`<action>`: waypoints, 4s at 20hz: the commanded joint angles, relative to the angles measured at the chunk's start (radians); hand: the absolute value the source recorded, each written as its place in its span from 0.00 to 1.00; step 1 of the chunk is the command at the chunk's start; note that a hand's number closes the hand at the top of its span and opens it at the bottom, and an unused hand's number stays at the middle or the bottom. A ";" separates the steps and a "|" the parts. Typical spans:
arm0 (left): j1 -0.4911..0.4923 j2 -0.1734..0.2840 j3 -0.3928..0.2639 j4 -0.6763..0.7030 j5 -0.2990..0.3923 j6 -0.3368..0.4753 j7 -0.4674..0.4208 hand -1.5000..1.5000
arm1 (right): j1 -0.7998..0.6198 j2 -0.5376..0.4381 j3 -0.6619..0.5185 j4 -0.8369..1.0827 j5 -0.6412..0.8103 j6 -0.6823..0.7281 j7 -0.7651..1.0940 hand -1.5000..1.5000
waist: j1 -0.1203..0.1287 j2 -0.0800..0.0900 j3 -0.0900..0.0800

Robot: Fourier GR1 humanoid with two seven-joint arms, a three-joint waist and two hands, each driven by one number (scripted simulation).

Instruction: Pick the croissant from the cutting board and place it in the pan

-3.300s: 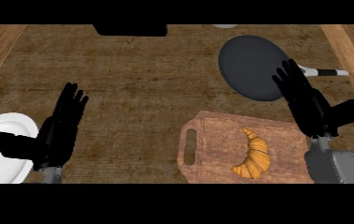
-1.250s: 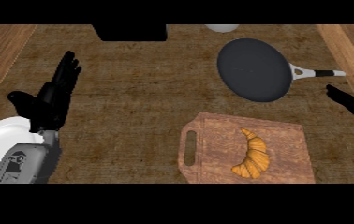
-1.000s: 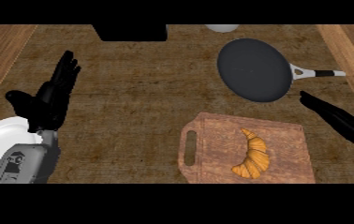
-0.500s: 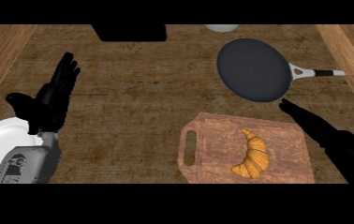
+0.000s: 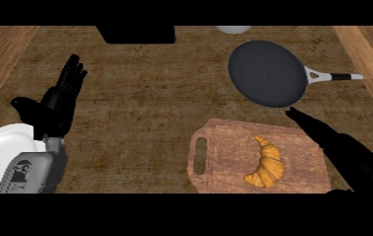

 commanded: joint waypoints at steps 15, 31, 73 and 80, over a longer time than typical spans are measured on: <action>-0.061 -0.006 0.077 0.059 -0.005 -0.065 0.015 0.50 | -0.065 0.094 0.128 0.173 0.265 0.085 -0.015 0.00 | -0.002 0.001 0.000; 0.040 -0.064 0.062 -0.043 -0.058 -0.061 0.006 0.50 | -0.107 0.165 0.145 0.328 0.415 0.117 -0.057 0.00 | 0.002 0.000 0.000; -0.046 -0.089 0.075 -0.010 -0.111 -0.045 0.057 0.50 | -0.276 0.468 0.619 0.230 0.718 -0.297 0.209 1.00 | -0.001 -0.002 0.000; 0.025 -0.097 0.065 -0.023 -0.110 -0.070 -0.016 0.50 | -0.379 0.468 0.419 0.115 0.679 -0.310 0.247 1.00 | 0.001 0.001 0.000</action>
